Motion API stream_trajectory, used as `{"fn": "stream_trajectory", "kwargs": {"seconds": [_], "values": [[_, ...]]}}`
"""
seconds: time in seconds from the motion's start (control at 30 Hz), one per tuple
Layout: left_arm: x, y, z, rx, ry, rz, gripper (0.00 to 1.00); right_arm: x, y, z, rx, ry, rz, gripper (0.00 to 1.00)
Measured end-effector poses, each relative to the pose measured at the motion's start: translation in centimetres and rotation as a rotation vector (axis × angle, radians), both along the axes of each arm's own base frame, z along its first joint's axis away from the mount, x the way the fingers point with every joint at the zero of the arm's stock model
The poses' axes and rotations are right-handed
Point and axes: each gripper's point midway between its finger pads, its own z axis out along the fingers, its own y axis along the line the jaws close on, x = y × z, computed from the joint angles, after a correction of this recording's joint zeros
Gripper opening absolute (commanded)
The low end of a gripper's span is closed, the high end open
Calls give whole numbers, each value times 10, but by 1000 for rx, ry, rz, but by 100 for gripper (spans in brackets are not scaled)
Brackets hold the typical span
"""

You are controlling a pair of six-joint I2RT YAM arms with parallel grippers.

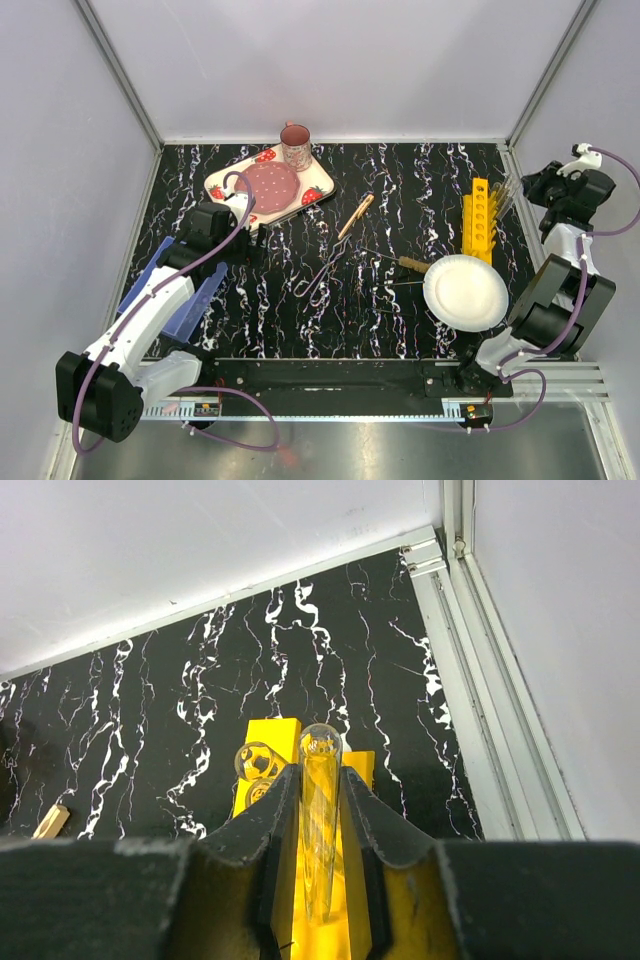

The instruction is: Organize the chemistry lab equipment

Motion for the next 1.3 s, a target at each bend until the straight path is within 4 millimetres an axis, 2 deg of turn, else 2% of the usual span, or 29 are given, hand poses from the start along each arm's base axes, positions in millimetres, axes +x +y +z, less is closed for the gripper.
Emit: {"fn": "stream_trajectory", "kwargs": {"seconds": [0.27,0.7,1.03,1.3], "values": [[0,0,0,0,0,0,99,-1,1,-19,22,30,0,27],[0,0,0,0,0,0,99,-4,5,-25,17,19,11,29],[0,0,0,0,0,0,99,-19,15,-50,-2,70,45,29],[0,0,0,0,0,0,99,-27,18,-55,-56,79,66,26]]}}
